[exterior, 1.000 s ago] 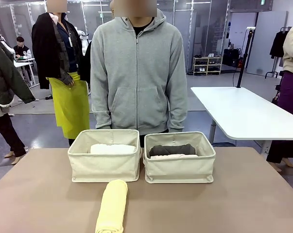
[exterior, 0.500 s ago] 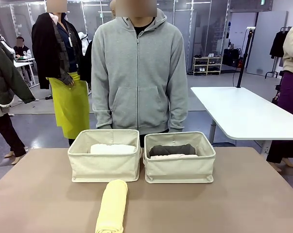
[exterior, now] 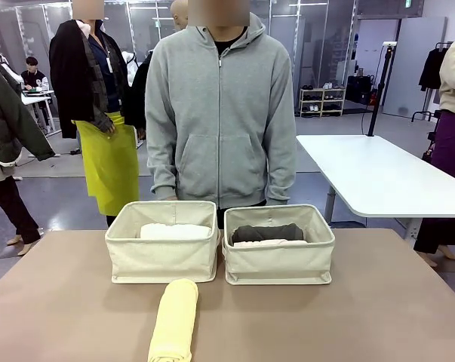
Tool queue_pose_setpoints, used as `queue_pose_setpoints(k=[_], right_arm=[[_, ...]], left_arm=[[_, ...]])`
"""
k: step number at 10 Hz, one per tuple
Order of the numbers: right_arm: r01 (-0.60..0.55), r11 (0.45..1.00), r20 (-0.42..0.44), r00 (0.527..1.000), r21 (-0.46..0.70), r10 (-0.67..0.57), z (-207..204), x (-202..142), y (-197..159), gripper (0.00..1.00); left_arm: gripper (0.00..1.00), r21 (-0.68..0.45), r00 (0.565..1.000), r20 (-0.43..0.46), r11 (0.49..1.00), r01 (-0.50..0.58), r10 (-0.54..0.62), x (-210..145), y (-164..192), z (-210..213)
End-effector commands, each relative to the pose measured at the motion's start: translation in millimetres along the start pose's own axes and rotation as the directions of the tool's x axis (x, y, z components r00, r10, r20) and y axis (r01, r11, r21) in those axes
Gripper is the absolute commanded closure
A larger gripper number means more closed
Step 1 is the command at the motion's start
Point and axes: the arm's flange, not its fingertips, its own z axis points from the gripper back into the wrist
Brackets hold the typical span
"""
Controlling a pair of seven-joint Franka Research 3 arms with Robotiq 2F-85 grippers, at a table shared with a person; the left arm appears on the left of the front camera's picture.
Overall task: Divide the towels into two baskets.
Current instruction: Pick up one hotel-folded towel from the bottom of the table and place it in the Fabric basket indicated by the person.
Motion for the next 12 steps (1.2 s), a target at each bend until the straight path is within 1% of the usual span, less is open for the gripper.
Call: queue_pose_setpoints(k=[1, 7, 8, 9, 10, 11, 12], right_arm=[[0.0, 1.0, 0.001, 1.0, -0.011, 0.0, -2.0, -1.3, 2.0, 0.0], [0.0, 1.0, 0.001, 1.0, -0.011, 0.0, -2.0, -1.3, 2.0, 0.0], [0.0, 1.0, 0.001, 1.0, -0.011, 0.0, -2.0, -1.3, 2.0, 0.0], [0.0, 1.0, 0.001, 1.0, -0.011, 0.0, -2.0, -1.3, 2.0, 0.0], [0.0, 1.0, 0.001, 1.0, -0.011, 0.0, -2.0, -1.3, 2.0, 0.0], [0.0, 1.0, 0.001, 1.0, -0.011, 0.0, -2.0, -1.3, 2.0, 0.0], [0.0, 1.0, 0.001, 1.0, -0.011, 0.0, -2.0, -1.3, 2.0, 0.0]], left_arm=[[0.0, 0.005, 1.0, 0.007, 1.0, -0.014, 0.014, -3.8, -6.0, 0.3], [0.0, 0.005, 1.0, 0.007, 1.0, -0.014, 0.014, -3.8, -6.0, 0.3], [0.0, 0.0, 1.0, 0.0, 1.0, -0.001, 0.001, -0.3, 0.1, -0.2], [0.0, 0.082, 0.99, -0.141, 0.996, 0.035, -0.023, 6.4, -22.9, -30.3], [0.0, 0.187, 0.973, -0.231, 0.98, 0.072, -0.027, 9.7, -36.2, -65.2], [0.0, 0.184, 0.963, -0.269, 0.98, 0.076, -0.025, 10.7, -51.5, -99.1], [0.0, 0.23, 0.946, -0.324, 0.969, 0.086, -0.007, 9.7, -66.5, -133.8]])
